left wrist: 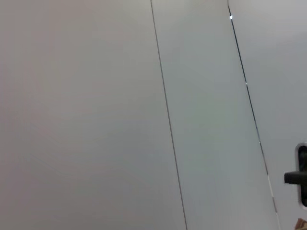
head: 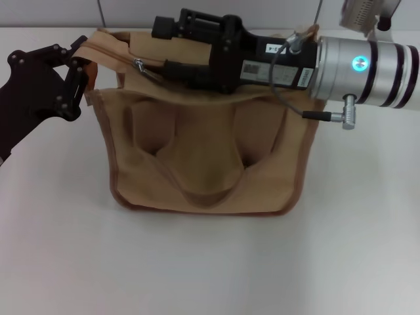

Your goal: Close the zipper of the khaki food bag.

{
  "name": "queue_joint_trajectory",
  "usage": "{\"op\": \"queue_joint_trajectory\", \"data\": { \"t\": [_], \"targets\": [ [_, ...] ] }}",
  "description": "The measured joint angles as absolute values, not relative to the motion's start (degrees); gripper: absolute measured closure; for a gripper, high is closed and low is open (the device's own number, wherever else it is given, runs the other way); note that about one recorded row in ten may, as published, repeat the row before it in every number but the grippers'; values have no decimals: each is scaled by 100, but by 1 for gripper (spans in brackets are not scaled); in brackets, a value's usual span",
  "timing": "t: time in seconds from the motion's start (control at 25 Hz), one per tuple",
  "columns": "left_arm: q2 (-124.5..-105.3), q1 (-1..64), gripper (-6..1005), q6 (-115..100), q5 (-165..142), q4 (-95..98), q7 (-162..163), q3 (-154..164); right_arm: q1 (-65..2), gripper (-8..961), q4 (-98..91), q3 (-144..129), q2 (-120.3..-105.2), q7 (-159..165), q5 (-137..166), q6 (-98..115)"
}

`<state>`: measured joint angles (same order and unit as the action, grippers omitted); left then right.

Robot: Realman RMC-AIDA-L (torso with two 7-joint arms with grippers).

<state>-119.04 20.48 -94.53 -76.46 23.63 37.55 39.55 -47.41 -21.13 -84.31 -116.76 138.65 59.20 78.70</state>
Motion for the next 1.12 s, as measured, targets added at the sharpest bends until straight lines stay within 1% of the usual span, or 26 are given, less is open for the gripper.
{"op": "queue_joint_trajectory", "data": {
  "t": [0.68, 1.12],
  "targets": [
    [-11909, 2055, 974, -9829, -7588, 2320, 3807, 3913, -4885, 150, -2090, -8476, -11693, 13872, 6011, 7668],
    [-11909, 2157, 974, -9831, -7583, 2313, 3902, 3954, -5024, 151, -2118, -8473, -11796, 13839, 6158, 7688]
  ]
}}
